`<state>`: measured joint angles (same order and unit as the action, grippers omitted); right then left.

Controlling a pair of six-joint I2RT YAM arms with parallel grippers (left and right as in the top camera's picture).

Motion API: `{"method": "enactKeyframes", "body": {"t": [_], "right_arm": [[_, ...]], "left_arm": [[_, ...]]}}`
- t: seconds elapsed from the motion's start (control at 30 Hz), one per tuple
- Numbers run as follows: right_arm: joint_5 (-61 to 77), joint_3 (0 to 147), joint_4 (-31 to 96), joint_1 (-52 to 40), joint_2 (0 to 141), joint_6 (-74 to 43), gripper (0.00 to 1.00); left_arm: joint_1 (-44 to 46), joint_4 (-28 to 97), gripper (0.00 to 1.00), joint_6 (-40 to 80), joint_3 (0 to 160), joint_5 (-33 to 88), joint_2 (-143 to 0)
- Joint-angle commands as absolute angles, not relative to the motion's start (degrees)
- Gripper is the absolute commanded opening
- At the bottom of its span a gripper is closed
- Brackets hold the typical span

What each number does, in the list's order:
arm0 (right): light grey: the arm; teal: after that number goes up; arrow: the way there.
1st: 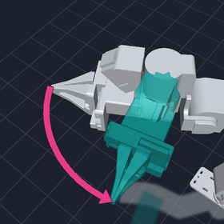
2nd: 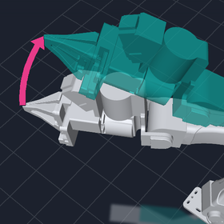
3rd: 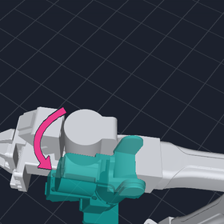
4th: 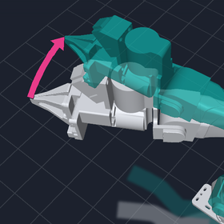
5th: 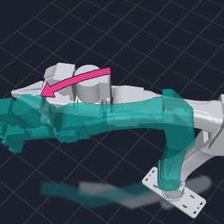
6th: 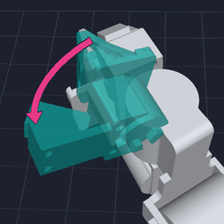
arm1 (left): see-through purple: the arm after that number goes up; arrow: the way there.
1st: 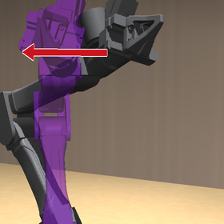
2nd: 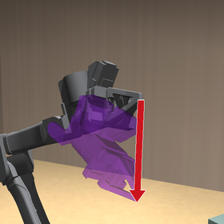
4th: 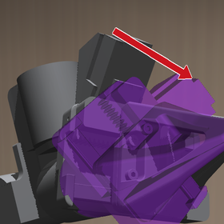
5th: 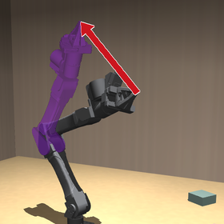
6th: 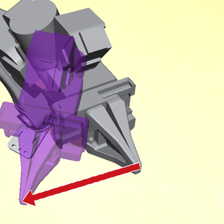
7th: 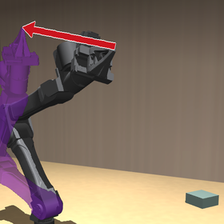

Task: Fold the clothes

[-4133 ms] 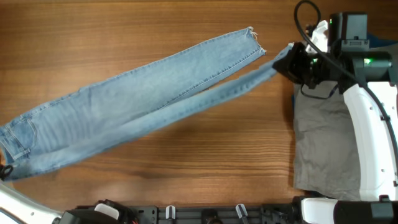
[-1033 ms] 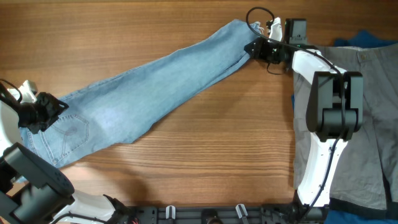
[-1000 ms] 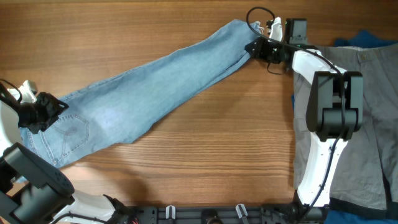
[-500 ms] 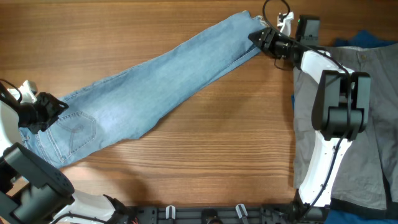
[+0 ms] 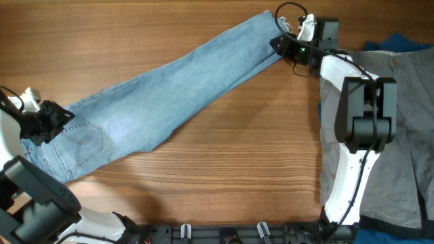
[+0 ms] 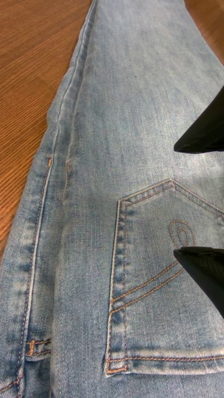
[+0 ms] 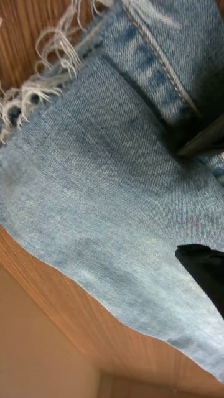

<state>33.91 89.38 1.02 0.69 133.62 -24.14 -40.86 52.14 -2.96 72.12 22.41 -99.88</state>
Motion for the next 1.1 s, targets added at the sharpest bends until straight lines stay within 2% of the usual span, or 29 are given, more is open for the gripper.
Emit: {"method": "enactKeyframes", "body": {"t": [0.0, 0.03, 0.1, 0.13, 0.17, 0.2, 0.23, 0.27, 0.43, 0.53, 0.6, 0.63, 0.67, 0.7, 0.73, 0.8, 0.87, 1.07], "right_arm": [[32.9, 89.6, 0.8, -1.8, 136.6, -24.9, 0.56], [32.5, 89.6, 0.8, -2.1, 136.6, -24.8, 0.51], [32.6, 89.6, 0.3, -2.0, 136.6, -26.3, 0.49], [32.6, 89.6, 0.3, -1.7, 136.6, -27.4, 0.44], [32.6, 89.6, 0.1, -1.4, 136.6, -27.4, 0.24], [33.2, 89.6, -0.4, -1.0, 136.5, -27.3, 0.11], [34.2, 89.6, -0.7, -0.6, 136.2, -27.4, 0.07], [37.3, 89.7, -1.5, 0.4, 134.8, -27.4, 0.04], [51.3, 89.7, -9.4, 1.5, 125.2, -23.5, 0.04], [41.1, 89.6, -2.2, 1.8, 124.4, -22.2, 0.04], [33.4, 89.5, 6.5, 2.0, 125.8, -16.8, 0.05], [30.5, 89.5, 9.0, 2.0, 126.8, -15.8, 0.23], [26.3, 89.5, 11.4, 2.0, 127.8, -15.0, 0.34], [23.9, 89.5, 12.7, 2.0, 128.3, -15.2, 0.36], [21.2, 89.5, 13.9, 2.1, 128.7, -15.2, 0.57], [20.3, 89.6, 13.9, 2.6, 128.8, -15.5, 0.62], [20.3, 89.6, 13.8, 3.4, 128.8, -16.6, 0.76], [19.5, 89.6, 11.9, 5.1, 132.0, -17.9, 0.78]], "left_arm": [[-40.6, 52.4, 0.48, -4.3, 73.0, 22.9, -100.2], [-40.6, 52.4, 0.48, -4.3, 73.0, 22.9, -100.2], [-40.6, 52.4, 0.48, -4.3, 73.0, 22.9, -100.2], [-40.6, 52.4, 0.48, -4.3, 73.0, 22.9, -100.2], [-40.6, 52.4, 0.48, -4.3, 73.0, 22.9, -100.2], [-40.6, 52.4, 0.48, -4.3, 73.0, 22.9, -100.2], [-40.6, 52.4, 0.48, -4.3, 73.0, 22.9, -100.2], [-40.6, 52.4, 0.48, -4.3, 73.0, 22.9, -100.2], [-40.6, 52.2, 0.48, -4.3, 73.0, 22.9, -100.2], [-40.6, 52.2, 0.48, -4.3, 73.0, 22.9, -100.2], [-40.6, 52.2, 0.49, -4.3, 73.0, 22.9, -100.2], [-40.6, 52.0, 0.49, -4.3, 73.0, 22.9, -100.2], [-40.6, 51.9, 0.49, -4.3, 73.0, 22.9, -100.2], [-40.6, 51.7, 0.49, -4.3, 73.0, 22.9, -100.2], [-40.6, 51.7, 0.49, -4.3, 73.0, 22.9, -100.2], [-40.6, 51.7, 0.50, -4.3, 73.0, 22.9, -100.2], [-40.6, 51.7, 0.51, -4.3, 73.0, 22.9, -100.2], [-40.6, 53.0, 0.51, -4.3, 73.0, 23.1, -100.2]]}}
